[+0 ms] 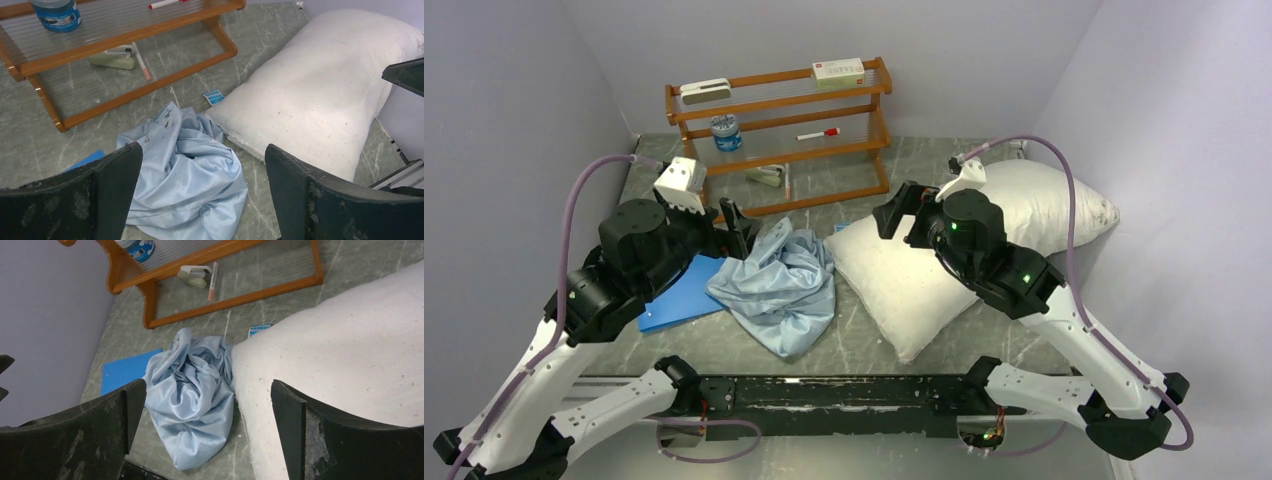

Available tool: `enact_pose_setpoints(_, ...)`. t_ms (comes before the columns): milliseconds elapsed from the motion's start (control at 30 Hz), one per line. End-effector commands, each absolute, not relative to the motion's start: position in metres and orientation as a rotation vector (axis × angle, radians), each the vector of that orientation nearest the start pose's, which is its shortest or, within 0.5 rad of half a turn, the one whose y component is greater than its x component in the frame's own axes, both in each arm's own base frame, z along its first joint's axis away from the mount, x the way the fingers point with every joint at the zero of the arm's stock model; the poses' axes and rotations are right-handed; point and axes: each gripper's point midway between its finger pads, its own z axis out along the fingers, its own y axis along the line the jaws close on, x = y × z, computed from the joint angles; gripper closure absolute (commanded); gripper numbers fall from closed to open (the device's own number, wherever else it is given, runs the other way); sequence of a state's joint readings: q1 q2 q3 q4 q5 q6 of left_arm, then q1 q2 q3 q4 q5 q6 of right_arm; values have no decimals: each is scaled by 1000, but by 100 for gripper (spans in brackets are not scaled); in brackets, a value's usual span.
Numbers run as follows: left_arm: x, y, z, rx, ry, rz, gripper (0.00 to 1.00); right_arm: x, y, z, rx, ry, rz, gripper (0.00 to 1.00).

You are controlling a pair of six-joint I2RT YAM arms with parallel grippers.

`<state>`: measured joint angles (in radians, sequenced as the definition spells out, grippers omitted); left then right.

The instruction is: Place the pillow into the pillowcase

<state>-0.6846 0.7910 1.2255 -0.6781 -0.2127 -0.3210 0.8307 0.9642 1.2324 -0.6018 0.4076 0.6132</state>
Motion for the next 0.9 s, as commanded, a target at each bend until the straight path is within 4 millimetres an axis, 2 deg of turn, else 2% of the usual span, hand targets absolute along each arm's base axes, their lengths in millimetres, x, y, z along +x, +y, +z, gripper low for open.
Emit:
enact_pose_setpoints(0, 218, -148, 370, 191, 1797, -528, 3, 244, 195, 344, 91, 1901, 606, 0)
enact_pose_setpoints(267, 220, -149, 367, 196, 1809, -517, 3, 242, 196, 347, 88, 1890, 622, 0)
enact_pose_setpoints(433, 226, -149, 352, 194, 1850, -475, 3, 242, 198, 338, 87, 1900, 630, 0)
enact_pose_setpoints(600, 237, -150, 317, 173, 1971, -396, 3, 241, 201, 330, 87, 1919, 640, 0)
enact_pose_setpoints(733, 247, -152, 285, 163, 2066, -320, 9, 240, 200, 327, 88, 1924, 638, 0)
enact_pose_setpoints(867, 252, -164, 247, 161, 2185, -302, 16, 238, 199, 325, 90, 1927, 644, 0)
